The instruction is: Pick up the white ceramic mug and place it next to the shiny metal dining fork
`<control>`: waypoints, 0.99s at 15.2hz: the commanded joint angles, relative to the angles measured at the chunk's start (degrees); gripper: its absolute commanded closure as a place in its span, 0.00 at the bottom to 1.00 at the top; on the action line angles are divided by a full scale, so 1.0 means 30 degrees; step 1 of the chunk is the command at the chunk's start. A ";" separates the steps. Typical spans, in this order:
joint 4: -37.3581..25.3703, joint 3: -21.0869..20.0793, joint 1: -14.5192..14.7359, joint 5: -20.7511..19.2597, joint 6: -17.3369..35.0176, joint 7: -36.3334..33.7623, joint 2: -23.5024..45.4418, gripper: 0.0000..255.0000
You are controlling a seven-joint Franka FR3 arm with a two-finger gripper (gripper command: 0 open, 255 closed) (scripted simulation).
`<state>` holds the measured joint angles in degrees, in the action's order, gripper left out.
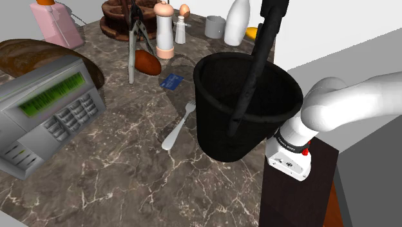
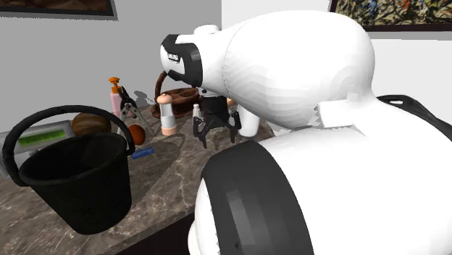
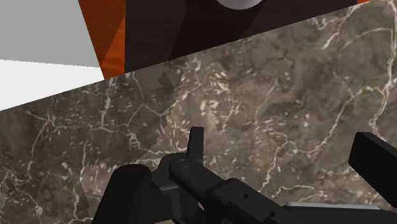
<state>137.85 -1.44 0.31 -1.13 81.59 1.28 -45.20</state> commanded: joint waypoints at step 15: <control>-0.5652 0.2215 -0.0553 -0.1317 0.4998 0.3254 0.8797 0.00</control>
<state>122.47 4.72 -1.22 -4.96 95.83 10.20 -20.68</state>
